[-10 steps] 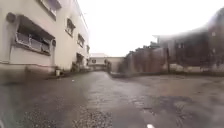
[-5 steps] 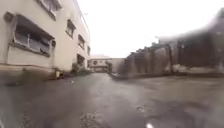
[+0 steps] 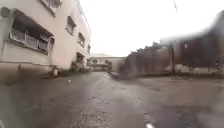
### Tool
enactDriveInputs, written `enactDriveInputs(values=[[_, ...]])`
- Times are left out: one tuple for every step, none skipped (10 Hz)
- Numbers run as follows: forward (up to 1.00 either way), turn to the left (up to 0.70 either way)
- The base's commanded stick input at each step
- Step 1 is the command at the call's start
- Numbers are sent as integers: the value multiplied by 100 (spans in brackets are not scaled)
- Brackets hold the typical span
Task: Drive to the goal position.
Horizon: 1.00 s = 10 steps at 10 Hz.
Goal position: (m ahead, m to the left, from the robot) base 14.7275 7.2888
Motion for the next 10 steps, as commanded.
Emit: enactDriveInputs(values=[[50, 8], [50, 8], [50, 8], [50, 8], [50, 8], [50, 8], [50, 8], [50, 8], [50, 8], [50, 8]])
